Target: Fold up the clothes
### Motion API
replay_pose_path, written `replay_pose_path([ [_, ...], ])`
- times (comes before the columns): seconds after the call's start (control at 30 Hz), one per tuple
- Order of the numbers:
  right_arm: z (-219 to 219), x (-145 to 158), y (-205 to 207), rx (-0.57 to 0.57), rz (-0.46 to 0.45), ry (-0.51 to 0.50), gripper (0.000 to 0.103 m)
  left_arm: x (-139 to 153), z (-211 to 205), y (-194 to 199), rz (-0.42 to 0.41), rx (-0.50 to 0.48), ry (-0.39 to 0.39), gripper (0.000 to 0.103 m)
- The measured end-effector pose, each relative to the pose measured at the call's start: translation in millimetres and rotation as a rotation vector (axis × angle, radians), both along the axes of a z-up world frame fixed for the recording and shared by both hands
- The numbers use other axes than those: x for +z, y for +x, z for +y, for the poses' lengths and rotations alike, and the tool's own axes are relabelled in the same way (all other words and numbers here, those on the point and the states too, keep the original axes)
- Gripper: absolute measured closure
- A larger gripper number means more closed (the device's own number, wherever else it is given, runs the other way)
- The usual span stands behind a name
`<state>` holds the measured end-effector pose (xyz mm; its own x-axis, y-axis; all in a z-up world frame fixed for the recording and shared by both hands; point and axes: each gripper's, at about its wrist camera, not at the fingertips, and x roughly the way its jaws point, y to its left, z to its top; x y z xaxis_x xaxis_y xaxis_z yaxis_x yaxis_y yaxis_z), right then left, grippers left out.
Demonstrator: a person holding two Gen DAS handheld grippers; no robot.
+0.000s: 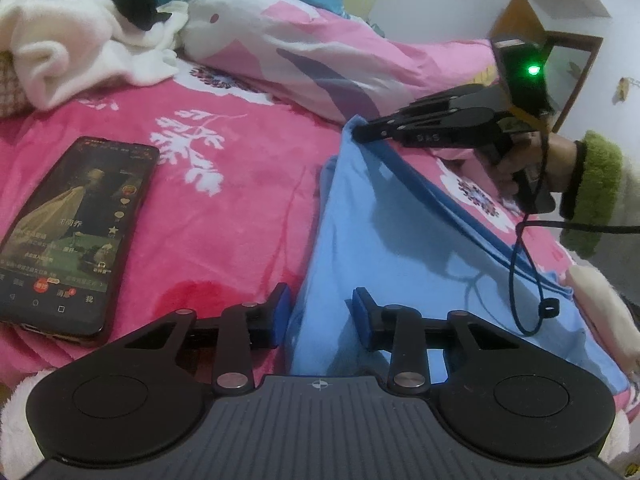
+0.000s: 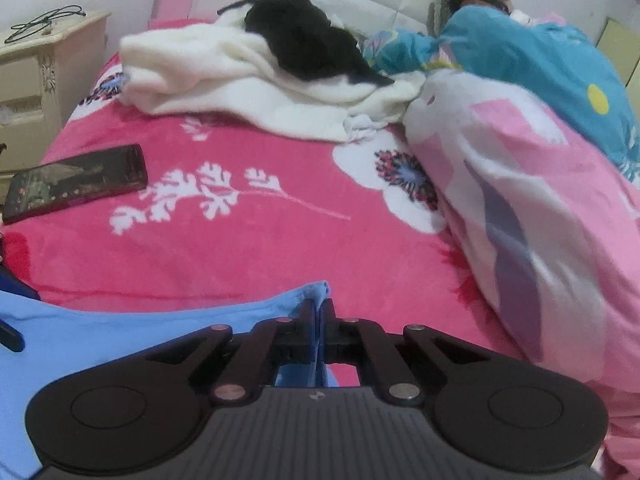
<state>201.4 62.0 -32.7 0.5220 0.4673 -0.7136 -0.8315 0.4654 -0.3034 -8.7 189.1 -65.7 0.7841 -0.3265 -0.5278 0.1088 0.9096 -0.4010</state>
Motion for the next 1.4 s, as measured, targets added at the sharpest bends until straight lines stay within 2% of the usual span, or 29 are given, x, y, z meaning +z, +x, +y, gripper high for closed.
replay_pose_path([
  [0.1,2.1,-16.8,7.8,-0.019,0.023,-0.012,0.102,-0.6,-1.3,-0.4,0.001,-0.004,0.015,0.070],
  [0.23,0.4,-37.7,24.4,-0.075,0.108,0.007,0.098,-1.0,-1.6,-0.1,0.005,-0.006,0.022,0.071],
  [0.3,-8.0,-34.8,37.4,-0.157,0.162,0.074,0.081,-0.9,-1.7,-0.1,0.007,-0.005,0.025,0.071],
  [0.33,-12.2,-33.3,43.9,-0.198,0.189,0.108,0.062,-0.8,-2.1,-0.1,0.007,-0.005,0.028,0.071],
  [0.37,-20.9,-31.3,51.5,-0.254,0.222,0.157,0.048,-0.9,-2.6,-0.3,0.006,-0.004,0.031,0.071],
  [0.4,-29.8,-29.3,59.2,-0.310,0.254,0.207,0.045,-1.0,-3.0,-0.5,0.006,-0.002,0.033,0.071],
  [0.6,-88.1,-8.7,86.7,-0.590,0.443,0.501,0.043,-0.1,-3.8,-1.6,0.006,0.009,0.035,0.069],
  [0.7,-116.6,13.5,73.9,-0.623,0.459,0.607,0.043,1.8,-4.7,-2.0,0.000,0.018,0.038,0.069],
  [0.77,-137.2,32.8,52.7,-0.631,0.438,0.650,0.041,3.6,-4.6,-3.0,-0.008,0.028,0.040,0.067],
  [0.87,-160.9,61.7,11.5,-0.637,0.384,0.662,0.035,8.1,-5.3,-5.0,-0.025,0.054,0.045,0.065],
  [0.97,-179.7,83.1,-35.9,-0.658,0.300,0.610,0.027,15.0,-4.0,-7.8,-0.043,0.094,0.038,0.061],
  [1.1,-192.9,91.7,-92.5,-0.718,0.201,0.528,0.027,30.1,-5.0,-12.0,-0.078,0.128,0.023,0.059],
  [1.13,-194.2,90.7,-104.6,-0.716,0.195,0.536,0.027,33.8,-7.2,-11.8,-0.085,0.121,0.027,0.058],
  [1.2,-196.5,88.4,-128.7,-0.710,0.186,0.554,0.029,39.5,-16.3,-9.9,-0.102,0.096,0.048,0.058],
  [1.27,-190.6,78.0,-143.2,-0.697,0.224,0.557,0.039,42.6,-29.2,-7.3,-0.116,0.069,0.080,0.058],
  [1.33,-181.3,63.1,-147.1,-0.675,0.251,0.540,0.043,39.7,-44.3,-3.4,-0.104,0.043,0.130,0.058],
  [1.4,-171.4,47.5,-144.2,-0.664,0.280,0.511,0.051,34.6,-58.1,-0.4,-0.086,0.017,0.174,0.058],
])
